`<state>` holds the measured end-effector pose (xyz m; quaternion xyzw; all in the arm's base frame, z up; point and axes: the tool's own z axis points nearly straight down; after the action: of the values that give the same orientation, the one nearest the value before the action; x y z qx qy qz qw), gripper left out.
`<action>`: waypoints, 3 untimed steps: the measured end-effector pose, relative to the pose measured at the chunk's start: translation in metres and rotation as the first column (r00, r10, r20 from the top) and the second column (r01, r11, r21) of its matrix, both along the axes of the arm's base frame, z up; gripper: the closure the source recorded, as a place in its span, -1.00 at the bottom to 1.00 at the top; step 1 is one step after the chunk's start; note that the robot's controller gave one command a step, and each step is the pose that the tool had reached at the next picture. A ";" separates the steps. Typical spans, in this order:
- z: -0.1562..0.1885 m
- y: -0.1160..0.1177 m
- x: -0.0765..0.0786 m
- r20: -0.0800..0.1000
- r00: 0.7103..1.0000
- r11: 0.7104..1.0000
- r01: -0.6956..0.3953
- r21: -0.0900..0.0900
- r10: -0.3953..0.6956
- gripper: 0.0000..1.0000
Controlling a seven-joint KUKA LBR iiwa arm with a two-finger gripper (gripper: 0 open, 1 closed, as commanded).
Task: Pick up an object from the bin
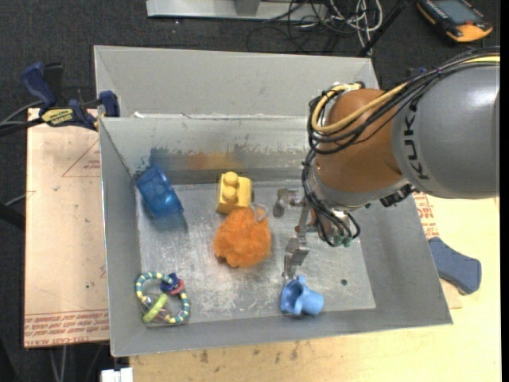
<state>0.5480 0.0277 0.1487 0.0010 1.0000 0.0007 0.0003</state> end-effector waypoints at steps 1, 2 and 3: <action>0.000 0.000 0.000 0.000 1.000 1.000 0.000 0.000 0.000 -1.00; -0.036 0.025 -0.013 0.004 0.998 0.998 -0.058 -0.001 0.058 -1.00; -0.061 0.060 -0.012 -0.001 0.988 0.988 -0.157 -0.001 0.157 -1.00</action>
Offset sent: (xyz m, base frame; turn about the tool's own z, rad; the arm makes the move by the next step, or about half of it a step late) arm -0.0245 0.0427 -0.0619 -0.1007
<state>0.5365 0.0879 0.0874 -0.0778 0.9970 0.0003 -0.0002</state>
